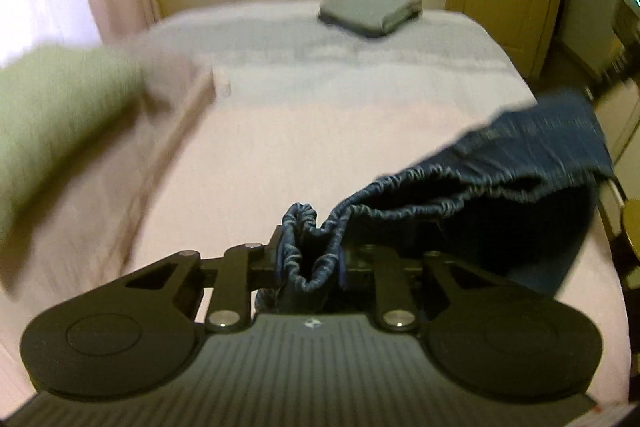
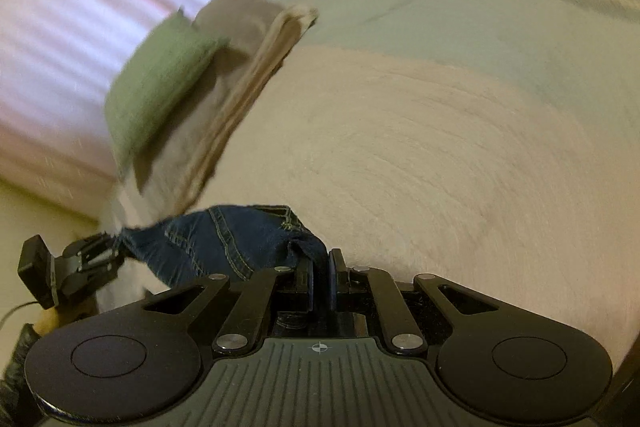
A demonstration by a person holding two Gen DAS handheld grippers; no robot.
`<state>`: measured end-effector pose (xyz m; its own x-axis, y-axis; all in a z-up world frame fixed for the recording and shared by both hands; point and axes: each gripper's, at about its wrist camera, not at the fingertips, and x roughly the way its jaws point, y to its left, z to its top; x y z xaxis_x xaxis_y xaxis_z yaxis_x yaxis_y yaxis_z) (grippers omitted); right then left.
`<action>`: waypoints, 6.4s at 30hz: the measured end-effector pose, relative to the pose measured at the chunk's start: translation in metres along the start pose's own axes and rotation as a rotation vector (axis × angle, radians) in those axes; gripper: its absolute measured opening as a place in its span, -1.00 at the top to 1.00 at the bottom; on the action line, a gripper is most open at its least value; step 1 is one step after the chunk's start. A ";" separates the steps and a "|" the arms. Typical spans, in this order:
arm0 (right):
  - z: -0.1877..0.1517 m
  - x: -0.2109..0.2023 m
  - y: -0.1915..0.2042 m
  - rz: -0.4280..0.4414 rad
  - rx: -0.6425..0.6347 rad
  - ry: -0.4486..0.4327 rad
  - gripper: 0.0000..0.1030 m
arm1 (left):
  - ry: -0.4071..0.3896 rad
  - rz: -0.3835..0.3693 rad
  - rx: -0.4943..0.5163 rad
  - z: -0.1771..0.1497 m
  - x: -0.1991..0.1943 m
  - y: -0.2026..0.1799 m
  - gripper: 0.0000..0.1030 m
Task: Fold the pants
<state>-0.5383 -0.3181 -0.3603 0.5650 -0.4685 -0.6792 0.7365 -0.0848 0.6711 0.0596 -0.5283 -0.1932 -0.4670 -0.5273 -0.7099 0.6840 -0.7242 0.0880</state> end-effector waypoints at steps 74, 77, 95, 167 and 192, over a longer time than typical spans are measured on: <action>0.489 0.340 -0.130 -0.004 -0.790 0.476 0.93 | 0.399 0.301 -0.559 0.038 0.203 -0.101 0.97; 0.506 0.296 -0.109 0.022 -0.860 0.380 0.95 | 0.403 0.293 -0.528 0.070 0.192 -0.074 0.96; 0.434 0.246 -0.084 -0.175 -0.905 0.095 0.11 | 0.416 0.542 -0.496 0.050 0.200 0.014 0.38; 0.352 0.095 -0.299 -0.307 -0.213 0.097 0.96 | 0.602 0.307 -0.162 -0.053 0.142 -0.407 0.88; 0.312 0.041 -0.190 -0.379 -0.662 -0.013 0.29 | 0.574 0.407 -0.477 -0.010 0.036 -0.377 0.61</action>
<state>-0.7709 -0.5959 -0.4229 0.2274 -0.5232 -0.8213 0.9509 0.3010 0.0715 -0.2092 -0.2702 -0.2590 0.1354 -0.3056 -0.9425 0.9601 -0.1944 0.2009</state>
